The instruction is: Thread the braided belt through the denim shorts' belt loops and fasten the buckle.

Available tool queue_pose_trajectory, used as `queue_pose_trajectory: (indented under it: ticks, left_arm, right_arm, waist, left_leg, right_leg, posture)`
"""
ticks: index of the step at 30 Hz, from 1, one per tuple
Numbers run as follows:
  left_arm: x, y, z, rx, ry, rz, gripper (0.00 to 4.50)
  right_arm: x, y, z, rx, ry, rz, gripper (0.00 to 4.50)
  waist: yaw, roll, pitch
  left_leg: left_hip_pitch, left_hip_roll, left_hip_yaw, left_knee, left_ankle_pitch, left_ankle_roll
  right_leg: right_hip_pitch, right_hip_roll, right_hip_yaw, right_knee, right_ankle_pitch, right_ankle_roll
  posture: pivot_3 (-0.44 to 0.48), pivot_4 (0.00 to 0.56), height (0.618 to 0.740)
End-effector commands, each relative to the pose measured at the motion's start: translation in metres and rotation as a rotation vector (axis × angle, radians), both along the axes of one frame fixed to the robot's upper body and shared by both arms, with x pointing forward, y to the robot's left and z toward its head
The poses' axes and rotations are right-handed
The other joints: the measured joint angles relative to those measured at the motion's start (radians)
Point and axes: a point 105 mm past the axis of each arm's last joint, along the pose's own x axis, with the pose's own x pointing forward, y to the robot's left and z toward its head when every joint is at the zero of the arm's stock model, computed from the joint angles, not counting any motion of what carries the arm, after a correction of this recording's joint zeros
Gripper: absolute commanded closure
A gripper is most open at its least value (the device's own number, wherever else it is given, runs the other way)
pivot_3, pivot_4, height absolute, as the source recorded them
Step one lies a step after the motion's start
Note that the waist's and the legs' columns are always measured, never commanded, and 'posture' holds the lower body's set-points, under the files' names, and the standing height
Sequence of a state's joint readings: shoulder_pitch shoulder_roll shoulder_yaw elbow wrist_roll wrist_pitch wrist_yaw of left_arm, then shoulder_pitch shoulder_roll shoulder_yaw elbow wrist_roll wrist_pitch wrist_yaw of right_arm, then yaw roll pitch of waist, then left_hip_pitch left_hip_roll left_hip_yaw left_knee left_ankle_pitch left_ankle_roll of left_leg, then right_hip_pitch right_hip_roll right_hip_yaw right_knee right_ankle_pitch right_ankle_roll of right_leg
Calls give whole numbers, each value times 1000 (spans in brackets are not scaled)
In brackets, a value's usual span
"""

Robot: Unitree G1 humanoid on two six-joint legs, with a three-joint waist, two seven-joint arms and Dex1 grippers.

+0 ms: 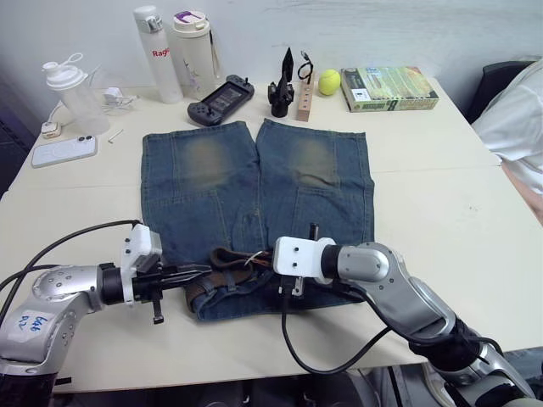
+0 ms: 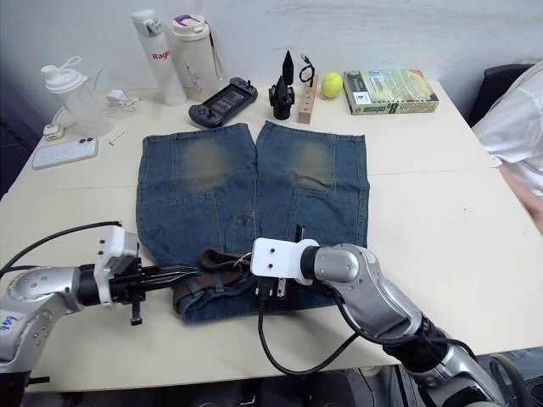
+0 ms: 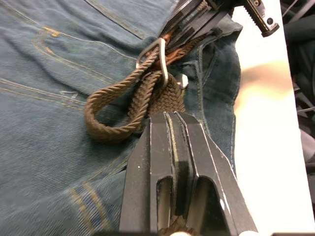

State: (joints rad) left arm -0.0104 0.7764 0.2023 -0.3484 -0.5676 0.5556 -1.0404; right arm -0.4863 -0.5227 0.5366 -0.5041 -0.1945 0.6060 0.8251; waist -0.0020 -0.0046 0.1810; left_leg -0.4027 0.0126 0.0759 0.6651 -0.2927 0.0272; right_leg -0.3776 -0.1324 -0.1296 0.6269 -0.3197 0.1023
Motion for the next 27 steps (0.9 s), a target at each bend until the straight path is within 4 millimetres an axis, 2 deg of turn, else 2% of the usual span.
queue_pose_trajectory:
  ticks: [1,6,12,16,18,20,22,24,27]
  left_arm:
    - [-3,-13,-8,48,-12,-43,4470]
    - [-9,-11,-51,228,4,-79,4470]
    - [-12,-3,-70,315,-9,-96,4470]
    - [-10,-2,-70,308,-23,-81,4470]
    - [-9,-3,-69,307,-34,-80,4470]
    - [-8,-2,-70,314,-44,-81,4470]
    - [-8,-1,-71,326,-47,-84,4470]
    - [-10,3,-76,359,-50,-98,4470]
    - [-11,6,-79,392,-60,-110,4470]
  right_arm:
    - [-3,-2,10,20,-32,1,4500]
    - [-4,-8,13,26,-41,-25,4500]
    - [-5,-39,19,41,-107,-134,4500]
    - [-19,-72,19,41,-193,-184,4500]
    - [-26,-102,2,-61,-225,-225,4500]
    - [-29,-142,-17,-226,-257,-283,4500]
    - [-26,-173,-18,-251,-266,-413,4500]
    - [-23,-187,-10,-220,-289,-502,4500]
    - [-23,-194,-9,-236,-303,-533,4500]
  waist:
    - [0,0,0]
    - [1,0,0]
    - [3,2,-2]
    - [9,5,-3]
    - [13,5,-3]
    - [22,5,-4]
    - [26,4,-4]
    - [26,5,-5]
    - [28,8,-7]
  left_leg:
    - [0,0,0,0,0,0]
    - [0,0,1,0,0,0]
    - [1,0,1,0,0,0]
    - [2,0,1,-2,-1,0]
    - [2,0,1,-2,-1,0]
    - [5,0,4,-2,-1,1]
    - [12,0,9,-4,-3,1]
    - [18,3,14,-5,-5,0]
    - [18,4,16,-5,-7,-1]
  right_leg:
    - [0,0,0,0,0,0]
    - [0,0,0,0,0,0]
    - [1,-2,0,-1,0,0]
    - [1,-3,1,-1,0,0]
    - [2,-3,1,-2,0,0]
    - [2,-2,0,-4,0,0]
    - [5,-2,2,-4,0,0]
    - [7,-3,7,-4,0,0]
    - [6,-3,15,-4,0,0]
  posture:
    - [0,150,720]
    - [0,150,720]
    - [0,150,720]
    - [0,150,720]
    - [0,150,720]
    - [0,150,720]
    - [0,150,720]
    - [0,150,720]
    - [0,150,720]
